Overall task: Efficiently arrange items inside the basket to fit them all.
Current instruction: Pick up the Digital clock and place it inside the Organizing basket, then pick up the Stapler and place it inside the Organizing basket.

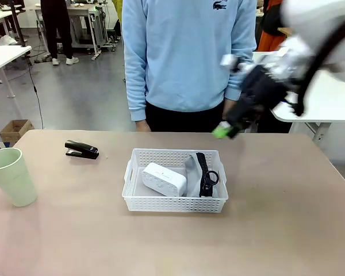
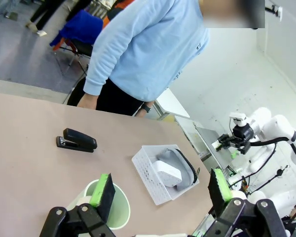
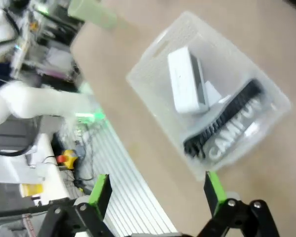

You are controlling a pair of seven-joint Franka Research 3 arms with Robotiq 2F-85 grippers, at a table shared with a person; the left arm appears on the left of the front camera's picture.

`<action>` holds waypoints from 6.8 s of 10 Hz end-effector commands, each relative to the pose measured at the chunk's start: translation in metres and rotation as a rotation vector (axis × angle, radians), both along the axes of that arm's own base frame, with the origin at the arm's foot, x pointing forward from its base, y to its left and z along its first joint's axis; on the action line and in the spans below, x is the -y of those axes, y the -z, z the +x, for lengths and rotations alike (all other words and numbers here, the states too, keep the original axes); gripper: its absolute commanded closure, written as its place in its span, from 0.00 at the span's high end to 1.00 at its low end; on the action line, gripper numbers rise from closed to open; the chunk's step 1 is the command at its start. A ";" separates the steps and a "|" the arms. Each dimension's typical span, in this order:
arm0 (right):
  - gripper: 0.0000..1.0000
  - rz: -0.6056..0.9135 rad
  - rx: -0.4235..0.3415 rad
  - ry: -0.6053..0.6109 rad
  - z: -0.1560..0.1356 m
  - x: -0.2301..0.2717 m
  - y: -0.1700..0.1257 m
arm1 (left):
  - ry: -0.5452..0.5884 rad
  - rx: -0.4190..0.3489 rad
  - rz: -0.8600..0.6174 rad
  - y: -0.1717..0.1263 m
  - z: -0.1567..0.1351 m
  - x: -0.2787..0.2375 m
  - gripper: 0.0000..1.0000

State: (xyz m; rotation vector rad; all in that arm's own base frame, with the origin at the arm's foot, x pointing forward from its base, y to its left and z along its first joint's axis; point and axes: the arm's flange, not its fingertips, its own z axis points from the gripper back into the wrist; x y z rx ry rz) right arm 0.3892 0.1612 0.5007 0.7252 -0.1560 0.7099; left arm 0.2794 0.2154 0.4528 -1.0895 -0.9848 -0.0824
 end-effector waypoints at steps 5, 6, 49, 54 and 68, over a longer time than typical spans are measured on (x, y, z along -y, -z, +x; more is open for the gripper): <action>1.00 0.555 -0.226 0.483 -0.119 0.222 0.106 | -0.004 0.025 -0.009 -0.001 0.001 0.000 1.00; 1.00 0.670 -0.218 0.667 -0.141 0.239 0.130 | -0.004 0.025 -0.009 -0.001 0.001 0.000 1.00; 1.00 0.519 -0.214 0.454 -0.087 0.268 0.086 | 0.385 -0.306 1.098 0.057 0.267 0.240 1.00; 1.00 0.519 -0.214 0.454 -0.087 0.268 0.086 | 0.600 0.037 1.381 0.077 0.283 0.252 1.00; 1.00 0.519 -0.214 0.454 -0.087 0.268 0.086 | 1.236 0.218 1.563 0.102 0.324 0.275 1.00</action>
